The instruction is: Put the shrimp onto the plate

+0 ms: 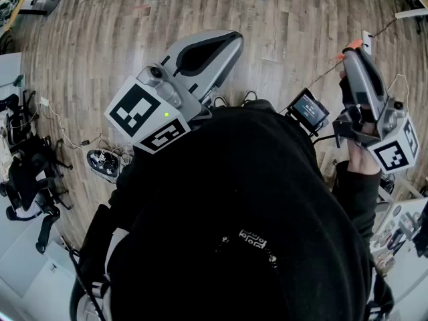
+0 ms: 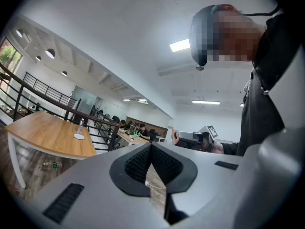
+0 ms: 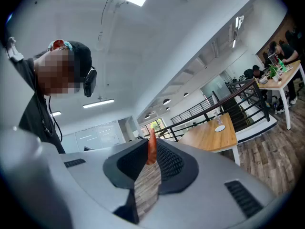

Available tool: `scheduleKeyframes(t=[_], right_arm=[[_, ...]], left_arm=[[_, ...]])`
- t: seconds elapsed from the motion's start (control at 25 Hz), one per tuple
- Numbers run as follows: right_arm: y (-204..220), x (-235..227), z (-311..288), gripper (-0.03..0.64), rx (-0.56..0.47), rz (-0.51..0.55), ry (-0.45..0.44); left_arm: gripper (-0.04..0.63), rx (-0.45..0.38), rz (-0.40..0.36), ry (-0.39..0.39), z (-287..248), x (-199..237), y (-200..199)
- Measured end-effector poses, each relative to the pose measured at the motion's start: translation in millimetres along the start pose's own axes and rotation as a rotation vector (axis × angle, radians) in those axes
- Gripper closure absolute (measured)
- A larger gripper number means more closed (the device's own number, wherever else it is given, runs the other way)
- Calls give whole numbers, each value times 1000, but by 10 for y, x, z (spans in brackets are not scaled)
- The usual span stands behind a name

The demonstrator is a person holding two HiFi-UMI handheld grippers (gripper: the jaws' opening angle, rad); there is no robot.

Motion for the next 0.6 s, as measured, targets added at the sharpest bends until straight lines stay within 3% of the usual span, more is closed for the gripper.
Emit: scheduleKeyframes(t=[0.6], right_arm=[[0, -471, 395, 548, 7, 48, 42]], left_arm=[[591, 61, -17, 31, -553, -191, 9]])
Point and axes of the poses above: the fingertips, and each gripper's own axes: z backward along the fingers, x to its left, y out of its underside, the point moved 1 cm from there along z, backward along the fingers, and after that the axes turned 13 degrees about x, right-handed, at the moved point
